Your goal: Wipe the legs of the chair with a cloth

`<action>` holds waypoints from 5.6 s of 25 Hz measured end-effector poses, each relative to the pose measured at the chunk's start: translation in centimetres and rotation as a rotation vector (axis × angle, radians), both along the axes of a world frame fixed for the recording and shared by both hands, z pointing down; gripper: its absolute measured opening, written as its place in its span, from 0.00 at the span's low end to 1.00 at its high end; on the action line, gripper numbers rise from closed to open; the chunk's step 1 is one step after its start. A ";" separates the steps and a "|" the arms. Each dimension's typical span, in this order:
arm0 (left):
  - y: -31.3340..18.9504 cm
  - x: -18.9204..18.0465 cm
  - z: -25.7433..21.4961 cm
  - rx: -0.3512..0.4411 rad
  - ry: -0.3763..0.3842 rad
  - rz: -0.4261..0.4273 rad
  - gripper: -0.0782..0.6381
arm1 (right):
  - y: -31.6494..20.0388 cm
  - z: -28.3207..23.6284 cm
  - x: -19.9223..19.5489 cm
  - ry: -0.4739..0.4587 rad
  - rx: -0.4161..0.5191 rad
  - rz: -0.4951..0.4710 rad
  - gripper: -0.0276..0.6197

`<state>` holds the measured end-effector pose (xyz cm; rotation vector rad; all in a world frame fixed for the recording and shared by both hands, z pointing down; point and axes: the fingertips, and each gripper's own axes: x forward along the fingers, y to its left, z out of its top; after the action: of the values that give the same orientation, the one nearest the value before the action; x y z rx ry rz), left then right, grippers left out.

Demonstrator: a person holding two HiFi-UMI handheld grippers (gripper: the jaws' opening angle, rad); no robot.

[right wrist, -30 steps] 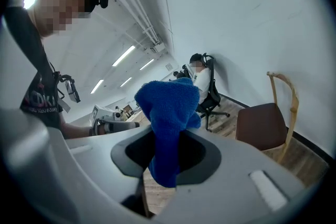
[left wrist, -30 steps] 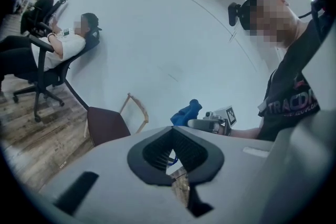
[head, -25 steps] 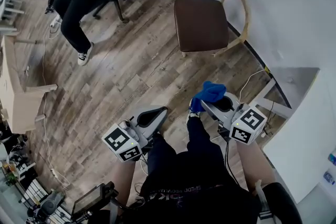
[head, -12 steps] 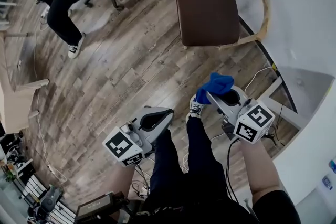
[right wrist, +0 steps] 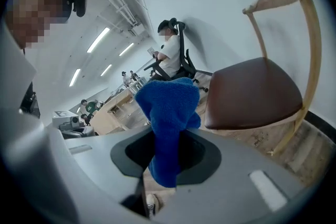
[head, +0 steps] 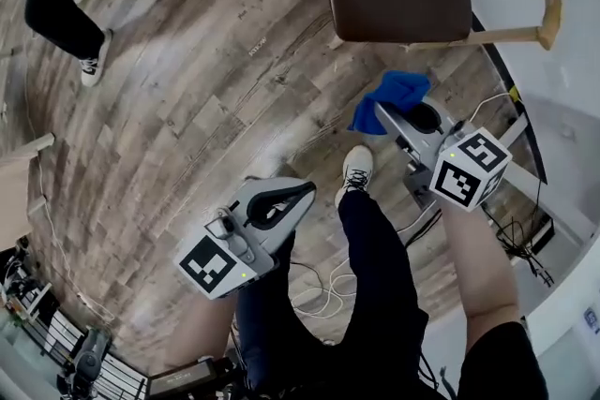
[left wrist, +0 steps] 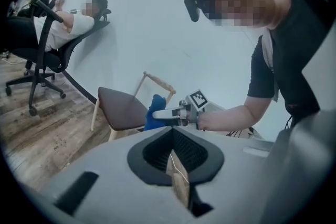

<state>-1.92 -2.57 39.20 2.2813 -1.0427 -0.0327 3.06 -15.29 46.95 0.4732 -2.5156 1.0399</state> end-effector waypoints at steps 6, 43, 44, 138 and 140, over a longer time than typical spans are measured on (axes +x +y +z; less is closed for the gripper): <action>2.4 -2.4 10.8 0.021 -0.059 0.038 0.11 | -3.0 10.7 -2.0 0.052 0.017 0.027 0.20; -4.4 -10.2 27.8 0.182 -0.230 0.124 0.11 | -9.5 53.9 -5.0 0.315 0.036 -0.052 0.20; -4.3 -10.1 28.0 0.176 -0.235 0.124 0.11 | -9.5 55.2 -5.0 0.336 0.029 -0.051 0.20; -10.4 -3.0 31.8 0.144 -0.153 0.214 0.11 | -20.4 45.9 23.3 0.432 0.141 0.523 0.21; -10.5 -3.4 31.6 0.153 -0.142 0.217 0.11 | -20.4 41.9 23.2 0.427 0.206 0.500 0.21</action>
<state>-5.28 -13.06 70.84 2.5556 -0.8825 0.1448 26.28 -35.69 88.84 1.2852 -2.1663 0.7279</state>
